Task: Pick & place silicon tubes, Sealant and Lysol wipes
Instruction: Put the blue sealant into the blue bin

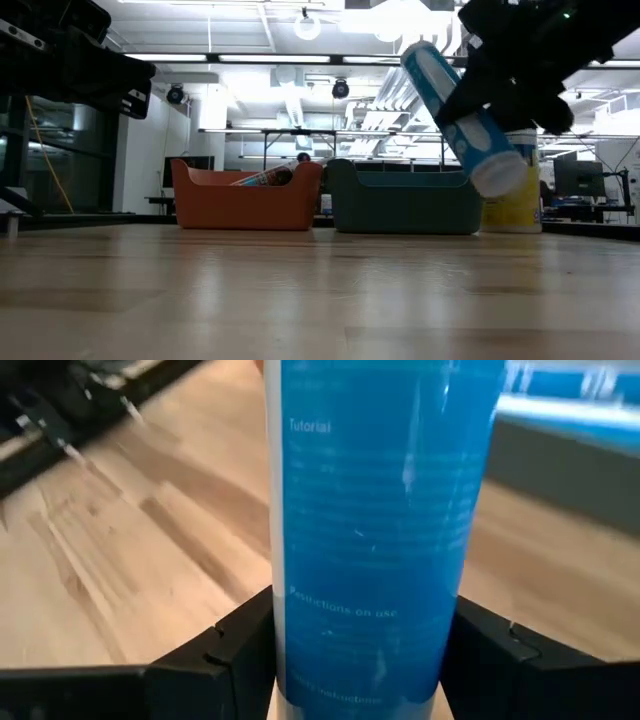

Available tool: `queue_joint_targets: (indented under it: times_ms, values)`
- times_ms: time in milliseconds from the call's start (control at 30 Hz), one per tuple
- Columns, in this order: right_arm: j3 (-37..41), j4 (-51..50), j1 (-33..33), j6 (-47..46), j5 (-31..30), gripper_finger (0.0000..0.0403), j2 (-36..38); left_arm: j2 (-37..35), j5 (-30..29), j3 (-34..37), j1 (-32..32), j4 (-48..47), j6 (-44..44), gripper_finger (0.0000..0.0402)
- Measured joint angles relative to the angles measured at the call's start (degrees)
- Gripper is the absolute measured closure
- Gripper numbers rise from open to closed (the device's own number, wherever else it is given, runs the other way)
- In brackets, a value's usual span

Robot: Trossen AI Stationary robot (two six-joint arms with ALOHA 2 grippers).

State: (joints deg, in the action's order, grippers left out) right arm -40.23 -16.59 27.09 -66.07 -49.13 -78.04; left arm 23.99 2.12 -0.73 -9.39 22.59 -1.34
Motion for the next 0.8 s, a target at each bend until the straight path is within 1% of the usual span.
queue_joint_targets:
  times_ms: [200,300,400,533,600,700,800]
  values:
    - [0.00,7.20,-1.54,10.24,-5.72,0.0192,0.00,0.00,-0.14,0.00,0.00,0.00,0.02,0.0402]
    - [0.00,12.95,-2.88,17.66,-6.45,0.0192,0.00,-0.01,-0.14,0.00,-0.02,0.00,0.02,0.0402]
    - [0.00,20.10,-4.01,27.28,-5.37,0.0192,0.00,-0.02,-0.14,0.00,-0.02,0.00,0.04,0.0402]
    - [0.00,31.54,-4.92,42.25,-1.53,0.0192,0.00,-0.02,-0.14,0.00,0.00,0.00,0.41,0.0402]
    - [0.00,36.60,-5.14,47.93,-0.08,0.0192,0.00,0.00,-0.14,0.00,-0.01,0.00,0.84,0.0402]
    - [0.00,41.10,-5.67,53.98,1.16,0.0192,0.00,0.00,-0.14,0.00,-0.02,0.02,0.87,0.0402]
    - [0.00,42.15,-6.49,56.25,2.59,0.0192,0.00,-0.02,-0.10,0.00,0.00,0.04,0.87,0.0402]
